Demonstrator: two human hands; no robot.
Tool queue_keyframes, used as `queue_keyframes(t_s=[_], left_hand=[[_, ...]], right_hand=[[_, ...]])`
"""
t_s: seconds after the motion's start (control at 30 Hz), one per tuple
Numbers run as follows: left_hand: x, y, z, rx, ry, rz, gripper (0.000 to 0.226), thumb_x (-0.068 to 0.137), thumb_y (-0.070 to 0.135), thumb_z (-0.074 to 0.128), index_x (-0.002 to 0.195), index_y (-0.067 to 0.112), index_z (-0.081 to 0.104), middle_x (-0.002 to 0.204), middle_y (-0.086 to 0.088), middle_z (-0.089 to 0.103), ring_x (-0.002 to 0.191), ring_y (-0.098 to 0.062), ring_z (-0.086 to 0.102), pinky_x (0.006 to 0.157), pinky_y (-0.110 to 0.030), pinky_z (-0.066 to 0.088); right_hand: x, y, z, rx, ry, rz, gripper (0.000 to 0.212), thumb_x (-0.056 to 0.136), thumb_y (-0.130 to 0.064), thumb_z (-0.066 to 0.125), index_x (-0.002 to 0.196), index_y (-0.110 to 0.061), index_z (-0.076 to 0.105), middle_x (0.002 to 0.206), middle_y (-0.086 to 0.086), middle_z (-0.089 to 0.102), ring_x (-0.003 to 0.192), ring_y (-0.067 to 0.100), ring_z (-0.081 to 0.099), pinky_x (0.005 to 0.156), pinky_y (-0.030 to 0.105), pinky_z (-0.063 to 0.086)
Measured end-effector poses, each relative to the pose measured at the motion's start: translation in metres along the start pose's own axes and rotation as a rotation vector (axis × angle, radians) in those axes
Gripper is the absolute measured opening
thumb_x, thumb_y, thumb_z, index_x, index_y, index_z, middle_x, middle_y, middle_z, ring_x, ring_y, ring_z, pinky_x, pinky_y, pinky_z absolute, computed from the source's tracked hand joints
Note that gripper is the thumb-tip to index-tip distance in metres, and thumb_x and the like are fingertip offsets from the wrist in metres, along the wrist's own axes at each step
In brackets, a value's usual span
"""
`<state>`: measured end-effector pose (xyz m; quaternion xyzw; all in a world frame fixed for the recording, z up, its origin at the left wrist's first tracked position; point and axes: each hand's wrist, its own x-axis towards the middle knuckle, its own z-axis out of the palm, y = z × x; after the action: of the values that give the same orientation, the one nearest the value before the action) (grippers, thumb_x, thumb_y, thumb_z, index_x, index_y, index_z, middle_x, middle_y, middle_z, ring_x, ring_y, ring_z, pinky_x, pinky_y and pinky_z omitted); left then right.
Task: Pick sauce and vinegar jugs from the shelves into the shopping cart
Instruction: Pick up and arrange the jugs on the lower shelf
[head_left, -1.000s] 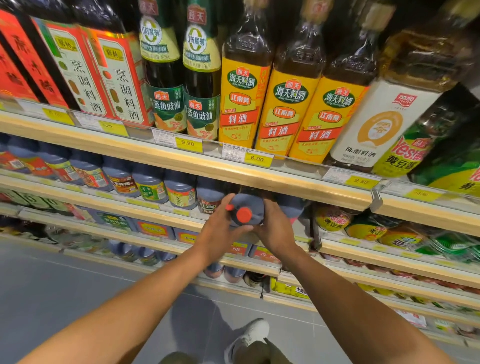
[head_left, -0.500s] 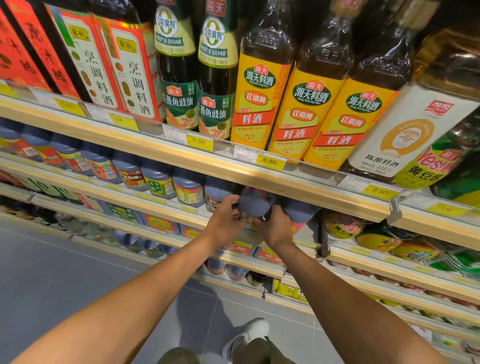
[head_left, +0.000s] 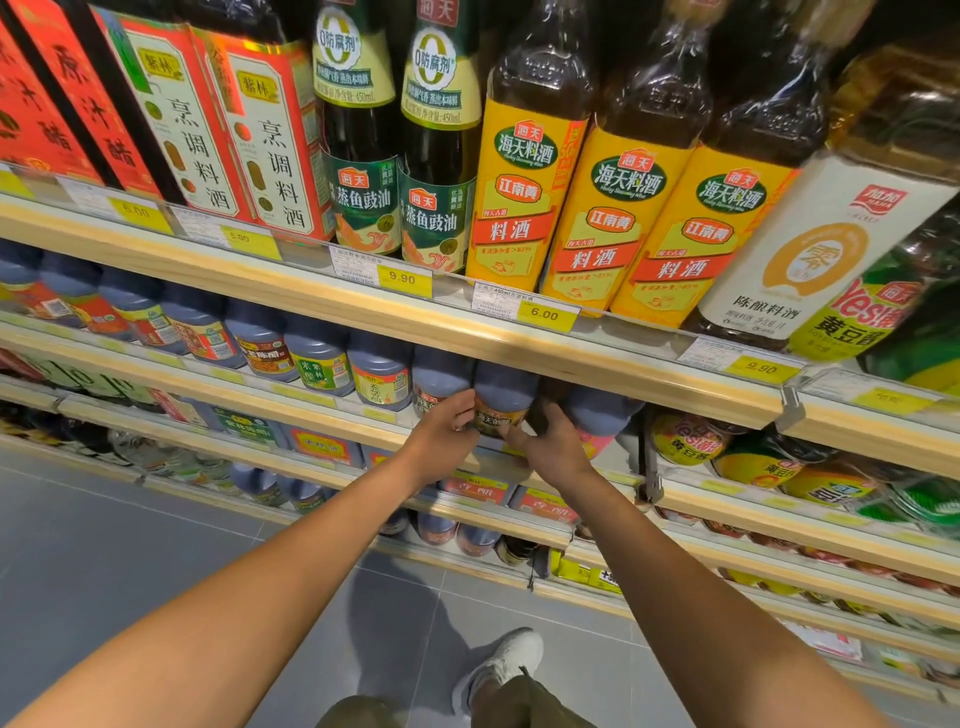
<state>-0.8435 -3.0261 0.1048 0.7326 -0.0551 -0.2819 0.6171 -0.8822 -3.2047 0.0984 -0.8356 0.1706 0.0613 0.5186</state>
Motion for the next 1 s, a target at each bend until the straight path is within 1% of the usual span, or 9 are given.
queue_keyframes(t_s=[0.17, 0.27, 0.33, 0.4, 0.5, 0.57, 0.63, 0.83, 1.0], left_hand=[[-0.013, 0.008, -0.003, -0.005, -0.001, 0.004, 0.054, 0.097, -0.013, 0.043, 0.115, 0.037, 0.05, 0.119, 0.025, 0.049, 0.117, 0.007, 0.047, 0.081, -0.012, 0.047], [-0.011, 0.002, -0.009, 0.043, 0.016, 0.009, 0.06, 0.097, -0.009, 0.045, 0.149, 0.021, 0.039, 0.141, 0.009, 0.044, 0.138, -0.006, 0.036, 0.095, -0.024, 0.04], [-0.012, 0.001, -0.009, 0.063, 0.013, -0.012, 0.065, 0.097, -0.007, 0.046, 0.156, 0.015, 0.031, 0.154, 0.003, 0.039, 0.147, -0.013, 0.033, 0.092, -0.021, 0.044], [-0.013, 0.001, -0.007, 0.07, -0.001, -0.014, 0.067, 0.097, -0.007, 0.046, 0.158, 0.015, 0.027, 0.161, 0.0, 0.033, 0.15, -0.016, 0.031, 0.085, -0.016, 0.048], [-0.012, 0.002, -0.006, 0.038, 0.005, -0.013, 0.066, 0.098, -0.009, 0.044, 0.158, 0.011, 0.026, 0.162, -0.002, 0.033, 0.149, -0.017, 0.032, 0.094, -0.021, 0.042], [-0.008, -0.001, -0.007, 0.039, 0.001, -0.013, 0.066, 0.098, -0.009, 0.044, 0.158, 0.011, 0.027, 0.162, -0.002, 0.033, 0.149, -0.017, 0.034, 0.096, -0.022, 0.041], [-0.005, -0.004, -0.008, 0.048, -0.008, -0.005, 0.066, 0.097, -0.008, 0.045, 0.158, 0.013, 0.029, 0.162, -0.001, 0.035, 0.148, -0.017, 0.035, 0.09, -0.016, 0.045], [0.001, -0.011, -0.007, 0.023, -0.017, -0.002, 0.068, 0.096, -0.009, 0.044, 0.158, 0.017, 0.031, 0.163, 0.002, 0.033, 0.148, -0.019, 0.035, 0.077, -0.005, 0.049], [-0.009, -0.003, -0.008, 0.032, -0.039, -0.011, 0.067, 0.098, -0.003, 0.048, 0.158, 0.02, 0.03, 0.163, 0.006, 0.031, 0.148, -0.016, 0.034, 0.101, -0.026, 0.042]], right_hand=[[-0.043, 0.012, -0.036, 0.16, 0.041, 0.262, 0.013, 0.094, -0.023, 0.071, 0.098, -0.01, 0.071, 0.1, 0.009, 0.075, 0.078, 0.018, 0.073, 0.066, 0.033, 0.06], [-0.041, 0.022, -0.062, 0.127, 0.349, 0.225, 0.026, 0.084, -0.031, 0.08, 0.088, -0.012, 0.063, 0.089, 0.014, 0.07, 0.075, 0.021, 0.064, 0.072, 0.044, 0.055], [-0.036, 0.019, -0.071, 0.167, 0.419, 0.157, 0.049, 0.076, -0.04, 0.087, 0.098, -0.01, 0.055, 0.089, 0.006, 0.062, 0.081, 0.018, 0.06, 0.071, 0.038, 0.051], [-0.03, 0.009, -0.075, 0.194, 0.376, 0.105, 0.055, 0.074, -0.043, 0.088, 0.106, -0.007, 0.061, 0.094, 0.002, 0.067, 0.087, 0.016, 0.064, 0.071, 0.029, 0.049], [-0.021, -0.001, -0.076, 0.272, 0.325, 0.096, 0.03, 0.083, -0.026, 0.084, 0.102, -0.018, 0.062, 0.106, 0.001, 0.069, 0.101, 0.017, 0.065, 0.089, 0.034, 0.051], [-0.017, 0.002, -0.076, 0.255, 0.313, 0.059, 0.032, 0.077, -0.037, 0.087, 0.096, -0.03, 0.063, 0.109, -0.002, 0.072, 0.106, 0.018, 0.066, 0.096, 0.039, 0.052], [-0.016, 0.005, -0.074, 0.22, 0.284, 0.066, 0.034, 0.071, -0.051, 0.086, 0.093, -0.034, 0.068, 0.107, -0.005, 0.075, 0.106, 0.018, 0.069, 0.093, 0.04, 0.054], [-0.012, -0.007, -0.055, 0.193, 0.193, 0.051, 0.02, 0.087, -0.04, 0.079, 0.079, -0.024, 0.069, 0.098, 0.009, 0.077, 0.1, 0.027, 0.071, 0.091, 0.048, 0.054], [-0.015, -0.01, -0.054, 0.147, 0.161, 0.058, 0.023, 0.088, -0.047, 0.074, 0.082, -0.026, 0.071, 0.098, -0.001, 0.077, 0.098, 0.015, 0.07, 0.089, 0.042, 0.054]])
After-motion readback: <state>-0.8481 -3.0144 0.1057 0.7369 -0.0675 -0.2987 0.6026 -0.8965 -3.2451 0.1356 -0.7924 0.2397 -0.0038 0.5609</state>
